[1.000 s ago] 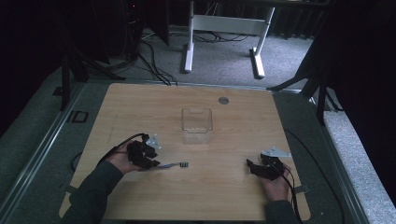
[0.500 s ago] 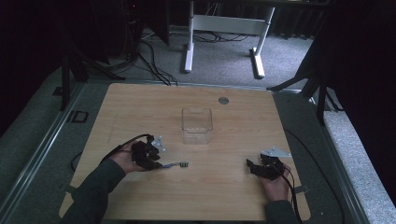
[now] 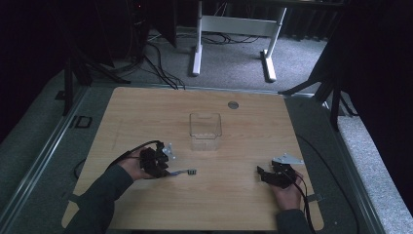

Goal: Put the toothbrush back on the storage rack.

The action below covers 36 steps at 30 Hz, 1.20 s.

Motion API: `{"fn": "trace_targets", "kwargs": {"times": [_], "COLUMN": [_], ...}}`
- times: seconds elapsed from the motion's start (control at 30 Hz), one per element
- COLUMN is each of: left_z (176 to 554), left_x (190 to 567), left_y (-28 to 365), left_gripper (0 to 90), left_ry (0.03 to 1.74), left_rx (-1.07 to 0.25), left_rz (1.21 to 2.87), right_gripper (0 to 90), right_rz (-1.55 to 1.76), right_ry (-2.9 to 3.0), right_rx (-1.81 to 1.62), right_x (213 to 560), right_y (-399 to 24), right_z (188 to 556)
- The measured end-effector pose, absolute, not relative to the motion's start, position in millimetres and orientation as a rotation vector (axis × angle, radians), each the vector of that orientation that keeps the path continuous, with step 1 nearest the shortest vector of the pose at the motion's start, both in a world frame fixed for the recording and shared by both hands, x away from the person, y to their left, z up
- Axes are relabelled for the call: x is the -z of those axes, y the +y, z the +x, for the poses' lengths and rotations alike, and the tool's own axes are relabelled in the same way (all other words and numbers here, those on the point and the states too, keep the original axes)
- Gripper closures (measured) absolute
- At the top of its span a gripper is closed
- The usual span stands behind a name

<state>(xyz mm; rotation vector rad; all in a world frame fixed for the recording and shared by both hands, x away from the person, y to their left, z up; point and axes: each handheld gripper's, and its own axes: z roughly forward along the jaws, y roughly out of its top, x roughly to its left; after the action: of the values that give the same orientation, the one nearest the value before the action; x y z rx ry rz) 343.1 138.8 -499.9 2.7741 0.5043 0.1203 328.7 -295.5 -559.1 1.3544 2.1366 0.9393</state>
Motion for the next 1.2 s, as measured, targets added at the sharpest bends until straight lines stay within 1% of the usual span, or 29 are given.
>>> {"fn": "trace_targets", "kwargs": {"times": [0.4,0.63,0.83,0.9,1.1,1.2], "left_z": [345,345,347,348,350,352], "left_x": [507,512,515,517,517,518], "left_y": [126,118,111,109,104,102], "left_gripper": [70.8,73.9,74.8,74.9,76.5,80.0], "left_ry": [0.483,0.452,0.432,0.423,0.408,0.406], "left_rx": [-0.094,-0.113,-0.118,-0.117,-0.106,-0.071], "left_rz": [2.839,2.903,2.942,2.977,2.976,2.967], "right_gripper": [30.1,30.2,30.2,30.2,30.2,30.2], "right_rz": [1.354,1.353,1.353,1.353,1.351,1.352], "right_ry": [2.138,2.139,2.139,2.139,2.140,2.139], "right_rx": [-0.940,-0.941,-0.940,-0.940,-0.940,-0.940], "right_x": [559,559,559,559,559,559], "right_y": [-295,-295,-295,-295,-295,-295], "right_z": [329,329,329,329,329,329]}}
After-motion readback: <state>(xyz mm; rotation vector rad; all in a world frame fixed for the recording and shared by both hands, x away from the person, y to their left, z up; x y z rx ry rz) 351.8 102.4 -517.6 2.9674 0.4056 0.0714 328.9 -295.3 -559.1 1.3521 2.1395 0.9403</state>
